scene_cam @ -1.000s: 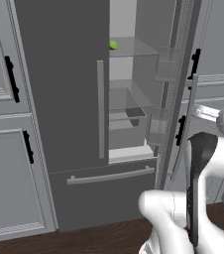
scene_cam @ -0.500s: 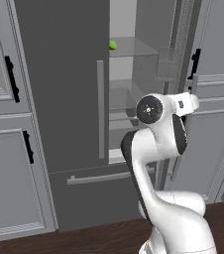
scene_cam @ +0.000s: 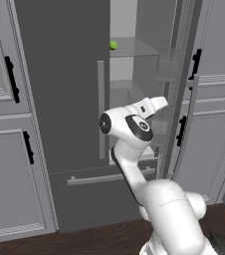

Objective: Grab a lemon wedge from the fridge and one ice cube from the ice bowl, and put them in the glass of lemonade.

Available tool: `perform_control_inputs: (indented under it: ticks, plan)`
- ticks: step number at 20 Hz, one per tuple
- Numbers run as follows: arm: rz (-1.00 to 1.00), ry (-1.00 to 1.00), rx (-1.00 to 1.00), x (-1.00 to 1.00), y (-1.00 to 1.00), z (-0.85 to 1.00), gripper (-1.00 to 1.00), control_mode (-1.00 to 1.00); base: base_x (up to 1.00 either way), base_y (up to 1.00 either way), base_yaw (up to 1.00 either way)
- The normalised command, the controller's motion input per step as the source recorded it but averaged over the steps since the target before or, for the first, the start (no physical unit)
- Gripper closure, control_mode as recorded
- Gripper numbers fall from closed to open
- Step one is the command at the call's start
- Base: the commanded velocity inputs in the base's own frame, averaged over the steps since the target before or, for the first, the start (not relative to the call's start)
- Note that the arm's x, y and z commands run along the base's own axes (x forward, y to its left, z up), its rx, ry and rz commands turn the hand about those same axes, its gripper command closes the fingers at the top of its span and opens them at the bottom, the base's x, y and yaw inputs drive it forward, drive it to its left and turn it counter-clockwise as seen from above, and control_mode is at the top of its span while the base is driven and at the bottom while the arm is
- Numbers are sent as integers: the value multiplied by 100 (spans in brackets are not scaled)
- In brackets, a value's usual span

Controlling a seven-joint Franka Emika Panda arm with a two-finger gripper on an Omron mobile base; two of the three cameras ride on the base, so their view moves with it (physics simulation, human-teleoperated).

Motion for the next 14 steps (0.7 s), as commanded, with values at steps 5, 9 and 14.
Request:
perform_control_inputs:
  ticks: [5,9,14]
  plan:
    - [-10,9,-1,54,-36,0,-100,-100,0,0,0]
    - [-14,12,0,32,-75,-24,-100,-100,0,0,0]
    - [-12,3,0,22,-87,-56,-100,-100,0,0,0]
